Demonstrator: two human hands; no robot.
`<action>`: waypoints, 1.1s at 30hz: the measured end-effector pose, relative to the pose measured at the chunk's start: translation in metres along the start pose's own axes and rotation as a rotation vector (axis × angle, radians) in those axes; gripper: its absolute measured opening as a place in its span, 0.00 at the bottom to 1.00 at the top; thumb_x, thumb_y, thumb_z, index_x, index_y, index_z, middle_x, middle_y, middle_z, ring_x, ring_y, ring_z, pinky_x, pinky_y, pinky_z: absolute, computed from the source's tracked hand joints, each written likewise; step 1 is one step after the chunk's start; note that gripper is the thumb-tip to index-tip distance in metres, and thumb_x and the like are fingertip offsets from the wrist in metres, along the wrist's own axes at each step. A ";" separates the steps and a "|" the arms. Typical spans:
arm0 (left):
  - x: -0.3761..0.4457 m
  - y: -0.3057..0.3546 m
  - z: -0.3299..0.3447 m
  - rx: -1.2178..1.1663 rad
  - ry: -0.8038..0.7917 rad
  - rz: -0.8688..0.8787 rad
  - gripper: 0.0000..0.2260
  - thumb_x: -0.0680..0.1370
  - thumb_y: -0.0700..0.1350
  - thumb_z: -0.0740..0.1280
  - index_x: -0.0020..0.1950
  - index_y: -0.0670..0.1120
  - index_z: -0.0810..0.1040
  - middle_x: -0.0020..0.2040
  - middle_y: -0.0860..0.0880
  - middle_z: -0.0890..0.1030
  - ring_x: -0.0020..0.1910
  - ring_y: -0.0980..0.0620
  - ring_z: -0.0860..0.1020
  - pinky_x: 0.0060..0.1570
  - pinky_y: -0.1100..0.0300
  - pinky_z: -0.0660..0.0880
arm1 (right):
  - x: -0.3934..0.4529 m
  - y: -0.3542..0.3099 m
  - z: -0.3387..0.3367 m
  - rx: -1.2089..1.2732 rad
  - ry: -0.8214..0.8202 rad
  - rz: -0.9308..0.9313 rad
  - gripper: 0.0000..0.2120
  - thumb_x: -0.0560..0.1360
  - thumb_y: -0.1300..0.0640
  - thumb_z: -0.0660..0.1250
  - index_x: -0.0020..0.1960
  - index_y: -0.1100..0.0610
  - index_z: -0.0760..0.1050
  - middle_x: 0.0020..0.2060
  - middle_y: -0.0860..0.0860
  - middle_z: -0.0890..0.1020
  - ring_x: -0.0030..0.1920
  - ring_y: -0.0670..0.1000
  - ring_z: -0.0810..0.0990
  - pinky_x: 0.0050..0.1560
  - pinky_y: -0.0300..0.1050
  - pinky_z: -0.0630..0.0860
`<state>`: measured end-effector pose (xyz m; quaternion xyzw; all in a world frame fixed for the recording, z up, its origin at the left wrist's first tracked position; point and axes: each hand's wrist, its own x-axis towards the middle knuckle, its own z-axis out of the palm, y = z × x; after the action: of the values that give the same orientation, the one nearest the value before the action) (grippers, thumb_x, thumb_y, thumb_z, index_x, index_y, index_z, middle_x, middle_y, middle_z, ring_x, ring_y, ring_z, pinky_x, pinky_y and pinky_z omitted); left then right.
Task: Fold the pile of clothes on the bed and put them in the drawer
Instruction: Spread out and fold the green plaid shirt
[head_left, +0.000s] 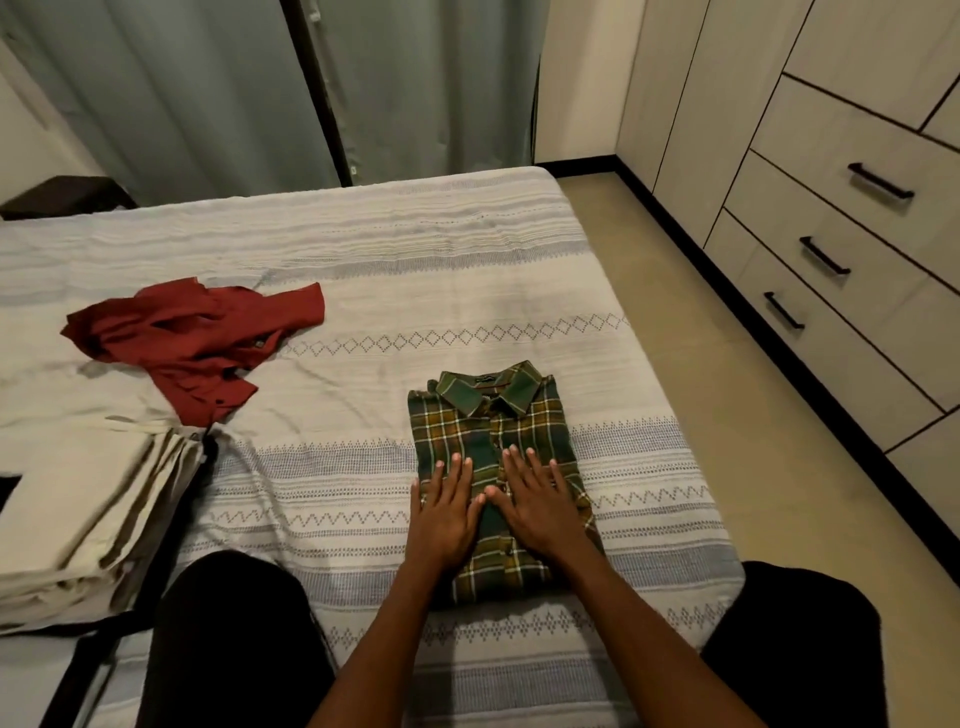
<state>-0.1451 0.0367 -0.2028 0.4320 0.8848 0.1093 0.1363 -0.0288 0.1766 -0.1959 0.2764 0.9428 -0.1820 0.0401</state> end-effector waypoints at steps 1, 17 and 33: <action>0.002 -0.001 0.000 -0.009 -0.013 0.000 0.28 0.83 0.62 0.40 0.81 0.56 0.41 0.79 0.57 0.37 0.79 0.53 0.37 0.76 0.47 0.36 | 0.002 0.000 0.000 0.010 -0.008 -0.003 0.36 0.81 0.32 0.38 0.82 0.50 0.41 0.81 0.45 0.42 0.80 0.48 0.39 0.76 0.52 0.34; 0.037 -0.022 -0.072 -0.887 -0.271 -0.760 0.13 0.76 0.48 0.69 0.55 0.40 0.79 0.49 0.41 0.82 0.42 0.46 0.79 0.42 0.55 0.77 | 0.011 0.052 -0.074 1.007 -0.204 0.686 0.20 0.73 0.52 0.75 0.59 0.63 0.78 0.54 0.57 0.83 0.50 0.56 0.81 0.52 0.50 0.79; 0.059 0.002 -0.195 -1.424 0.170 -0.411 0.17 0.78 0.54 0.70 0.56 0.41 0.80 0.50 0.42 0.83 0.43 0.43 0.85 0.52 0.46 0.82 | 0.042 0.013 -0.207 1.333 0.069 0.300 0.18 0.75 0.47 0.73 0.57 0.59 0.80 0.54 0.55 0.82 0.54 0.57 0.83 0.53 0.56 0.83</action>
<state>-0.2438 0.0696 -0.0280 0.0550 0.6704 0.6613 0.3320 -0.0520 0.2840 -0.0150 0.3753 0.5817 -0.7071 -0.1439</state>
